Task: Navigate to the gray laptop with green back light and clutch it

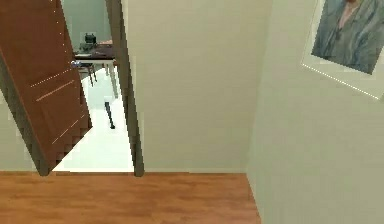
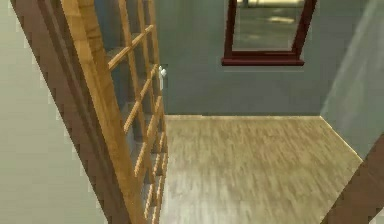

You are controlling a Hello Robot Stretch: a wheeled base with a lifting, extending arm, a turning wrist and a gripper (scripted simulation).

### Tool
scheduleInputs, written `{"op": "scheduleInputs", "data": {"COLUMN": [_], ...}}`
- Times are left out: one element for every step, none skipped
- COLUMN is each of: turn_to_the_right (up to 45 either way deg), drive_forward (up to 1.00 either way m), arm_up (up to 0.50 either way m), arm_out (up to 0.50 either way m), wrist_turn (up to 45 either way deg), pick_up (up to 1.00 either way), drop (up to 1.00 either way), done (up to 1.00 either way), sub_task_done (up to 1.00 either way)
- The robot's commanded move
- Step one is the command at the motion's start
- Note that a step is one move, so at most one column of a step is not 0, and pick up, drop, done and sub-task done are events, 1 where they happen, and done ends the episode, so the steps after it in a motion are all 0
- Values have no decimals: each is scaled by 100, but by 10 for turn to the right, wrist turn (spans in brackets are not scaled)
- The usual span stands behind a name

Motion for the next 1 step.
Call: {"op": "scheduleInputs", "data": {"turn_to_the_right": [0], "drive_forward": [5], "arm_up": [0], "arm_out": [0], "wrist_turn": [0], "pick_up": [0], "drop": [0], "done": [0], "sub_task_done": [0]}}
